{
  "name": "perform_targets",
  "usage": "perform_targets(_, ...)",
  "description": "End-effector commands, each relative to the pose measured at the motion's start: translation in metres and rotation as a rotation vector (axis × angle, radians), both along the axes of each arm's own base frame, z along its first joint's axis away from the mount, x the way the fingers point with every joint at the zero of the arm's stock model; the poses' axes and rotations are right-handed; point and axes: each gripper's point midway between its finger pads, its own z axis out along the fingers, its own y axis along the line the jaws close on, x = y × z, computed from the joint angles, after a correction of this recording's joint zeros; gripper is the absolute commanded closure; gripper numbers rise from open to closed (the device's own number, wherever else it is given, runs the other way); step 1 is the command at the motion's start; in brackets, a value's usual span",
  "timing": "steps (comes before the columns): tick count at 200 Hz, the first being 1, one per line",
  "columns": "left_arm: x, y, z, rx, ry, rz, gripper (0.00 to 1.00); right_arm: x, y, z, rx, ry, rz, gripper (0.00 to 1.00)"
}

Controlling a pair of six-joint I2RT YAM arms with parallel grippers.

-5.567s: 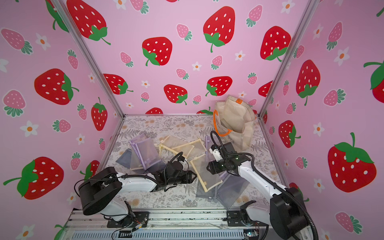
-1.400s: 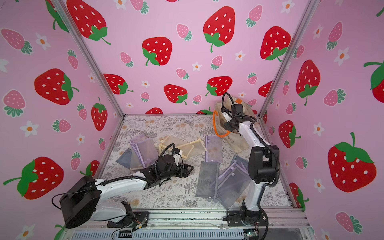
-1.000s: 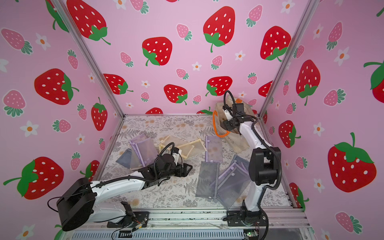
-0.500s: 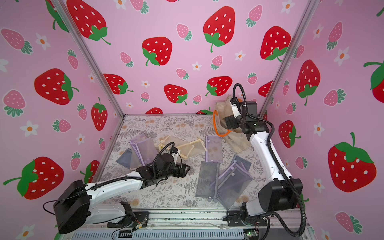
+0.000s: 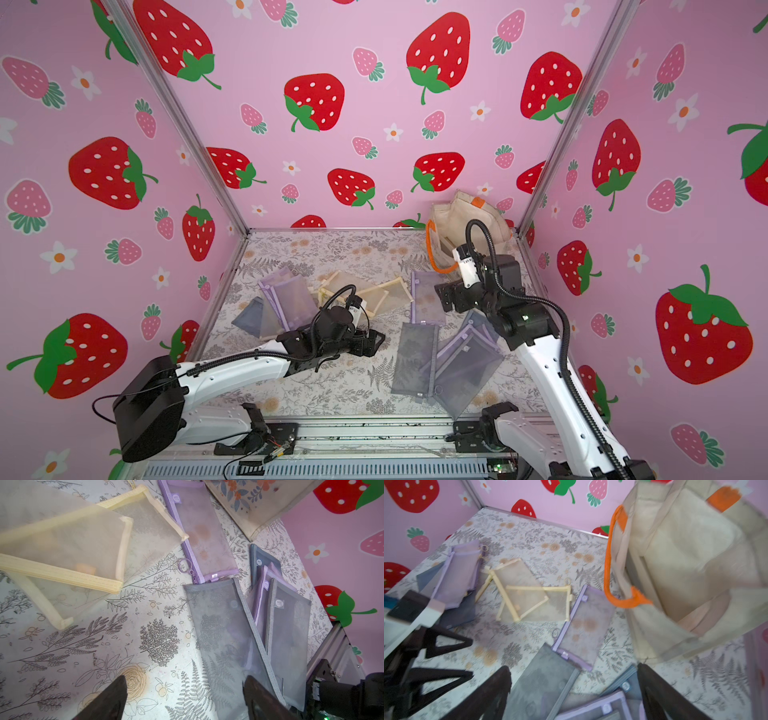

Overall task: Put the pencil pouch into the canvas bag
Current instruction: Pick up the pencil pouch.

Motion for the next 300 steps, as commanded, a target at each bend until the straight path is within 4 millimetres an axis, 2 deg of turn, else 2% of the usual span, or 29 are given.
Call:
perform_targets(1,-0.003,-0.01,-0.006,-0.036,0.003,-0.021,0.1,-0.04,0.012,-0.054,0.136,0.258,-0.018,0.05)
perform_targets(24,-0.006,-0.017,-0.019,-0.034,0.037,-0.046,0.12,-0.062,0.014,-0.105,0.113,0.398,-0.048,0.06)
perform_targets(42,-0.012,-0.023,-0.027,-0.053,0.063,-0.074,0.13,-0.075,0.015,-0.134,0.106,0.468,-0.06,0.07)
perform_targets(63,-0.02,-0.033,-0.037,-0.063,0.093,-0.111,0.15,-0.08,0.021,-0.152,0.095,0.508,-0.05,0.07)
perform_targets(83,-0.028,-0.043,-0.047,-0.077,0.13,-0.14,0.17,-0.078,0.023,-0.161,0.057,0.52,-0.041,0.08)
perform_targets(97,-0.03,-0.048,-0.053,-0.082,0.148,-0.141,0.18,-0.077,0.025,-0.176,0.034,0.551,-0.044,0.09)
perform_targets(125,-0.032,-0.056,-0.062,-0.089,0.172,-0.118,0.18,-0.071,0.02,-0.197,0.003,0.542,-0.078,0.1)
perform_targets(165,-0.03,-0.061,-0.077,-0.083,0.222,-0.067,0.21,-0.055,0.021,-0.207,0.013,0.48,-0.11,0.11)
perform_targets(187,-0.023,-0.054,-0.087,-0.06,0.228,0.011,0.24,-0.047,0.022,-0.213,0.001,0.457,-0.117,0.12)
perform_targets(213,-0.024,-0.055,-0.095,-0.05,0.246,0.025,0.25,-0.04,0.029,-0.214,0.009,0.449,-0.09,0.14)
perform_targets(240,-0.024,-0.056,-0.095,-0.051,0.249,0.037,0.27,-0.036,0.031,-0.211,0.017,0.432,-0.08,0.15)
perform_targets(300,-0.028,-0.07,-0.095,-0.078,0.268,0.01,0.33,-0.034,0.041,-0.232,0.081,0.496,-0.051,0.2)
